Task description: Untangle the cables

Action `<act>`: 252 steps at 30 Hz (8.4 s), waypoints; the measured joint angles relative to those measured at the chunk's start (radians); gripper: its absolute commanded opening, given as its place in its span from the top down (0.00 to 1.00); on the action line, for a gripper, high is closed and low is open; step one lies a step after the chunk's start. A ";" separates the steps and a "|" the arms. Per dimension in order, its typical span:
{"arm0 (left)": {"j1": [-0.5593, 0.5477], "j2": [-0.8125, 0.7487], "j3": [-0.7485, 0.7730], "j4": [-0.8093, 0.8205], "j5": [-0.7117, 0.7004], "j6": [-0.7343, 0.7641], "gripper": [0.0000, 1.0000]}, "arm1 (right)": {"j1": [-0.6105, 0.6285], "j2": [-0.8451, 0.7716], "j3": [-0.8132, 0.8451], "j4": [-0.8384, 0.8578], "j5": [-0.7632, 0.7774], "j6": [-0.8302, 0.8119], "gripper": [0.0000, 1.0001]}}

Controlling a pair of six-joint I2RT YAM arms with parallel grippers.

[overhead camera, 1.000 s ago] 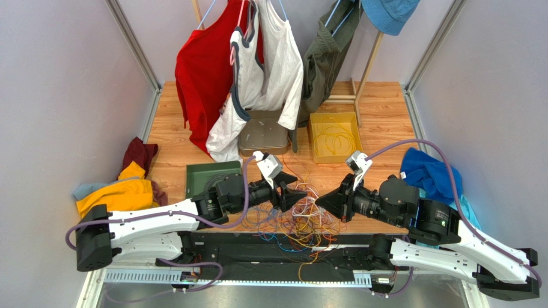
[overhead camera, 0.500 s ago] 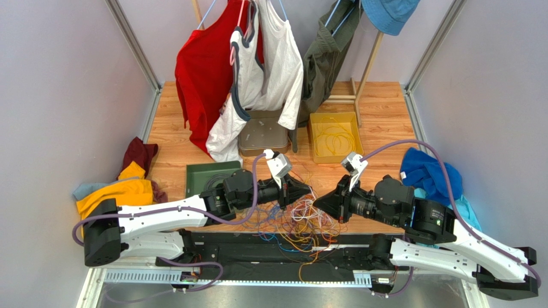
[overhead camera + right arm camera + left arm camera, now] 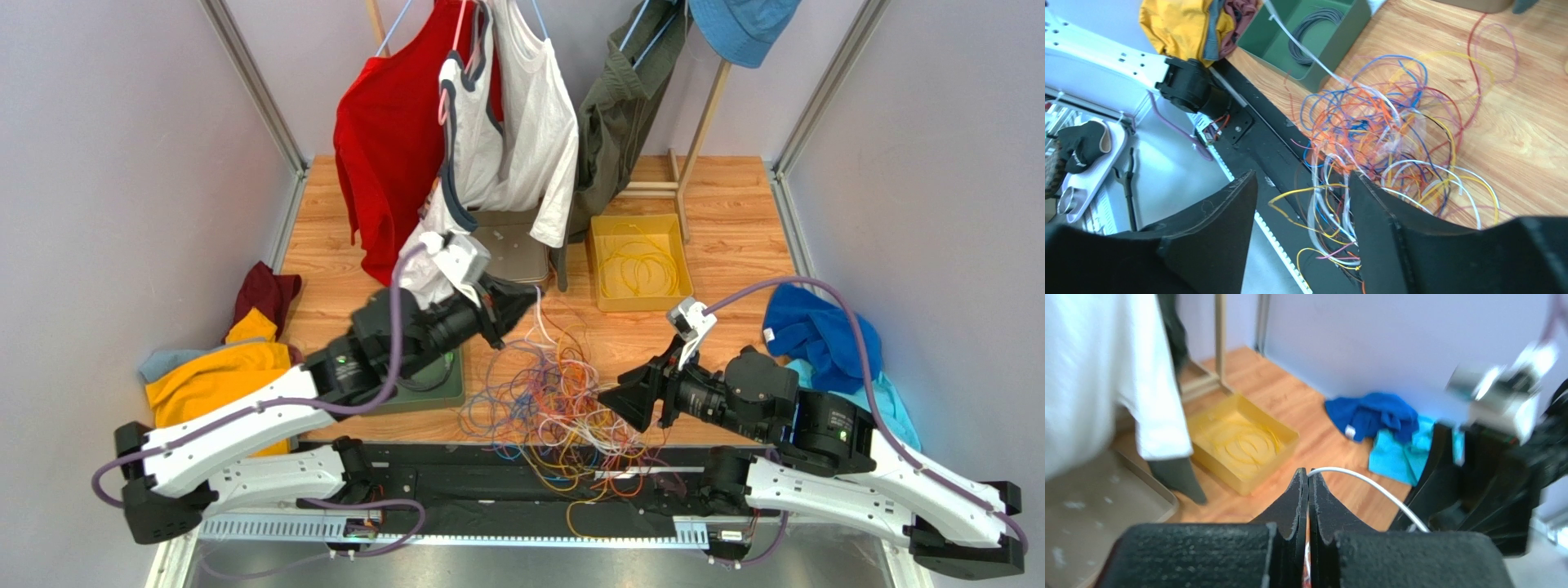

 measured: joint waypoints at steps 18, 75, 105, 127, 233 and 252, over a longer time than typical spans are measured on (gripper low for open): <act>0.002 0.213 0.962 -0.416 -0.056 0.166 1.00 | 0.000 -0.018 -0.183 0.206 0.067 -0.006 0.37; 0.002 -0.319 -0.153 -0.240 -0.165 -0.078 0.02 | 0.000 0.620 1.016 0.218 0.293 -0.456 1.00; -0.060 -0.332 -0.547 0.427 0.057 -0.106 0.01 | 0.000 0.597 0.682 0.086 0.163 -0.293 1.00; -0.060 -0.039 -0.497 0.580 0.176 -0.098 1.00 | 0.000 0.539 0.669 0.083 0.087 -0.233 1.00; 0.034 -0.741 -0.360 -0.964 -0.494 -0.734 0.02 | -0.401 1.470 1.351 0.356 -0.013 -0.410 1.00; 0.034 -0.700 -0.500 -0.811 -0.410 -0.723 0.02 | -0.494 1.688 1.092 0.492 -0.059 -0.353 1.00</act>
